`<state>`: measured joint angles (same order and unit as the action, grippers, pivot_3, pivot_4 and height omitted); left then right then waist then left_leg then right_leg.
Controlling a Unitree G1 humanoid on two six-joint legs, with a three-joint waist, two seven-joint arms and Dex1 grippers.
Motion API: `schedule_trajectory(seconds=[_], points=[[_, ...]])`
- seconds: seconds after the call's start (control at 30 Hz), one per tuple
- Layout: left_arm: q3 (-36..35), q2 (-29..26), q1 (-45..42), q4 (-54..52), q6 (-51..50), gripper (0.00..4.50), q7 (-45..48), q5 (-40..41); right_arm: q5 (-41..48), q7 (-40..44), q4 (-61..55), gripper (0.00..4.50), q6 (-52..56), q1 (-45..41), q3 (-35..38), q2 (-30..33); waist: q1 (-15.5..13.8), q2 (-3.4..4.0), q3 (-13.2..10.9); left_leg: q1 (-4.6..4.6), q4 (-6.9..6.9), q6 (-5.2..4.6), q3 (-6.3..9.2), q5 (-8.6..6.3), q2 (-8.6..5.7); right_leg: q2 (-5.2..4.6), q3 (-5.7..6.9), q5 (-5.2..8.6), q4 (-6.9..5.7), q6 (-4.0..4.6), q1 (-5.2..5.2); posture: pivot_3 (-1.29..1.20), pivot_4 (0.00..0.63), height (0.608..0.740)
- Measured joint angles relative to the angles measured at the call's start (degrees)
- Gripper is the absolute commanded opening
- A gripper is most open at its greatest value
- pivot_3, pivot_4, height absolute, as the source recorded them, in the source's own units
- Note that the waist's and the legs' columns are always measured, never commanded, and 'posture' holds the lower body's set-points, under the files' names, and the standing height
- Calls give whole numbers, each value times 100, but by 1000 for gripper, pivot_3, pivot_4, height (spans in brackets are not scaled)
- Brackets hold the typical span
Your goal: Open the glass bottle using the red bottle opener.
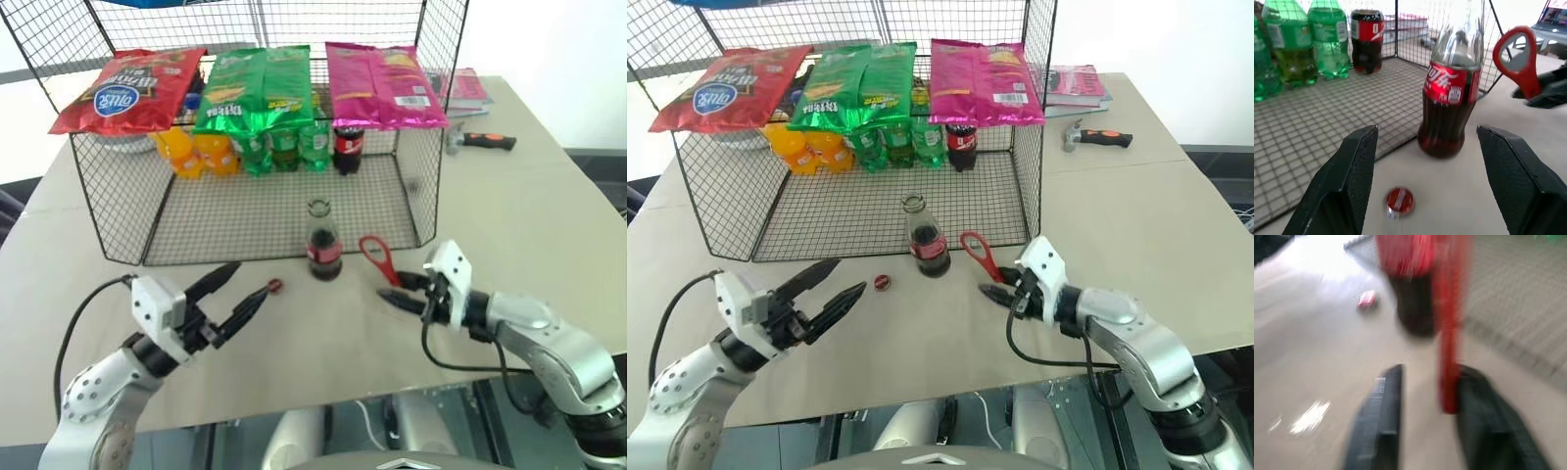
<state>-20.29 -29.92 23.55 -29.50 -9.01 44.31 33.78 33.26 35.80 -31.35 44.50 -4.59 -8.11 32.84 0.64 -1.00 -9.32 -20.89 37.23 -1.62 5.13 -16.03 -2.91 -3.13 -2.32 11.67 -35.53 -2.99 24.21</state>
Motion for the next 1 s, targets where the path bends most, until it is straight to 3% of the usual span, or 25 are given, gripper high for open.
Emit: schedule_trajectory(seconds=[0.1,0.33,0.47,0.77,1.0], points=[[-49,-23,102,43,16,3344,39,-57,126,-18,-12,4393,289,76,25,107,-2,0,0,4,7,0,2,0,1,3,4,4,-3,-6,-6,0,150,740],[-188,-173,366,247,49,3344,207,-209,-125,142,123,4393,-58,224,328,468,-8,-2,0,3,10,-2,2,-2,-3,9,8,1,1,-13,-12,0,150,740],[-363,-194,499,336,87,4466,408,-160,-501,583,439,4500,-1011,665,563,757,-20,-3,-1,0,9,-6,2,-4,-4,6,12,-9,9,-25,-13,0,150,740],[-571,-348,789,605,146,4466,474,-449,-724,1813,1584,4500,-3026,1208,1623,999,-8,-7,-4,18,12,-7,-1,-5,2,4,8,5,10,-10,-31,0,150,740],[-623,-386,955,868,171,4466,418,-785,-588,2605,2422,4500,-3886,1277,2051,988,-7,-6,-4,20,12,-7,-1,-5,3,0,6,5,9,-9,-34,0,150,740]])
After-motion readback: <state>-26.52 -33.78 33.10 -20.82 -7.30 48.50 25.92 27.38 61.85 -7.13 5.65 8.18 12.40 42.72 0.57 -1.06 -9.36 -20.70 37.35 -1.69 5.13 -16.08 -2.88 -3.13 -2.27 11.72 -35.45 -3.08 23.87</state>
